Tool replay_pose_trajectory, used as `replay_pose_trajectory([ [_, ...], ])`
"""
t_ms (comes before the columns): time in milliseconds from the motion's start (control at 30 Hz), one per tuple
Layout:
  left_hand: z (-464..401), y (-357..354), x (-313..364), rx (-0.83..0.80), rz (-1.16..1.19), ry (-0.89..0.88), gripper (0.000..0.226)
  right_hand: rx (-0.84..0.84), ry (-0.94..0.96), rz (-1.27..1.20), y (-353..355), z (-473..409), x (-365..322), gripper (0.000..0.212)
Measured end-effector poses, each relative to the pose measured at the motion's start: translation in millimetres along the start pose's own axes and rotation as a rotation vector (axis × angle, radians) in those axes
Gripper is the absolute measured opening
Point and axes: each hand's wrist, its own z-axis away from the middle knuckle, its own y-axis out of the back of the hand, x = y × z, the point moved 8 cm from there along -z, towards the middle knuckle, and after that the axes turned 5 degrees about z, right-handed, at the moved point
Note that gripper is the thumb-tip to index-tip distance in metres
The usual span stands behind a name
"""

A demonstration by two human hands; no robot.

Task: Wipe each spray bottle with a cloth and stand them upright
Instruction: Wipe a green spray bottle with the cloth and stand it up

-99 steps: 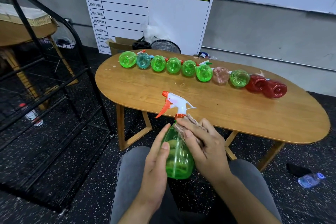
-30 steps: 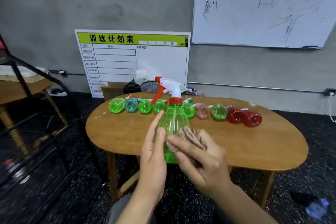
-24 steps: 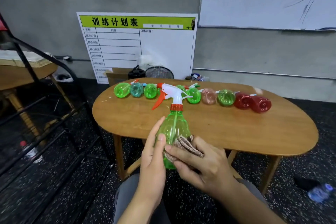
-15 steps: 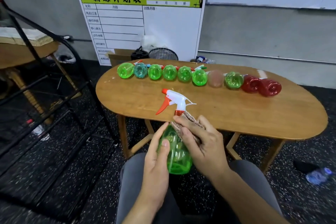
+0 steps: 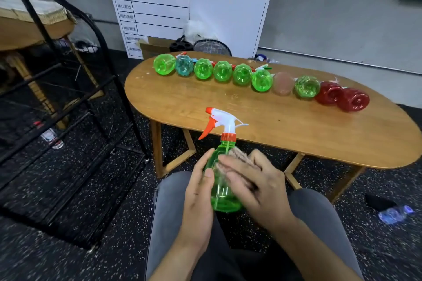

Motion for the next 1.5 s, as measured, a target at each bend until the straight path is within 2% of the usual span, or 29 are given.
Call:
replay_pose_trajectory([
  [100, 2, -1, 1, -0.029, -0.048, -0.026, 0.053, 0.007, -0.144, -0.147, -3, -10, 12, 0.031],
  [167, 3, -1, 2, -0.044, -0.054, -0.025, 0.072, -0.009, -0.197, -0.255, -4, -12, 15, 0.031],
  [233, 4, -3, 0, -0.08, -0.032, 0.003, 0.09, 0.047, -0.293, -0.398, 0, -13, 22, 0.031],
  [300, 3, -10, -3, -0.134, 0.019, 0.048, 0.096, 0.13, -0.367, -0.445, 9, -16, 30, 0.032],
  [433, 0, -14, -11, -0.172, 0.123, 0.099, 0.077, 0.111, -0.379, -0.376, 9, -19, 33, 0.027],
  [667, -7, -2, -16, -0.105, 0.01, 0.039, 0.045, 0.03, -0.317, -0.146, -7, -9, 26, 0.033],
  [767, -7, 4, -8, -0.033, 0.019, 0.013, 0.049, -0.025, -0.155, -0.051, -12, 2, 7, 0.031],
  [867, -8, 9, -2, -0.008, 0.035, 0.013, 0.049, -0.095, 0.119, 0.011, -17, 26, -16, 0.028],
  [967, -9, 12, 0, -0.008, 0.028, 0.013, 0.048, -0.092, 0.269, 0.078, -17, 37, -24, 0.035],
  [1033, -10, 12, 1, -0.013, 0.013, 0.004, 0.047, -0.082, 0.234, 0.077, -15, 27, -22, 0.03],
  [1133, -8, 7, -1, -0.037, -0.027, 0.0, 0.039, 0.0, 0.026, 0.06, -6, 0, -5, 0.03],
  [1200, -6, 6, -2, -0.05, -0.033, 0.003, 0.044, 0.053, -0.114, 0.009, -3, -14, 10, 0.031],
  [1267, -6, 3, -3, -0.071, -0.031, 0.001, 0.05, 0.073, -0.173, -0.025, -4, -19, 17, 0.033],
  [1367, -8, 5, -3, -0.067, -0.012, -0.006, 0.043, 0.05, -0.132, -0.013, -7, -11, 7, 0.032],
  [1500, -10, 11, -4, -0.024, 0.02, 0.005, 0.048, -0.07, 0.134, 0.04, -17, 23, -19, 0.028],
])
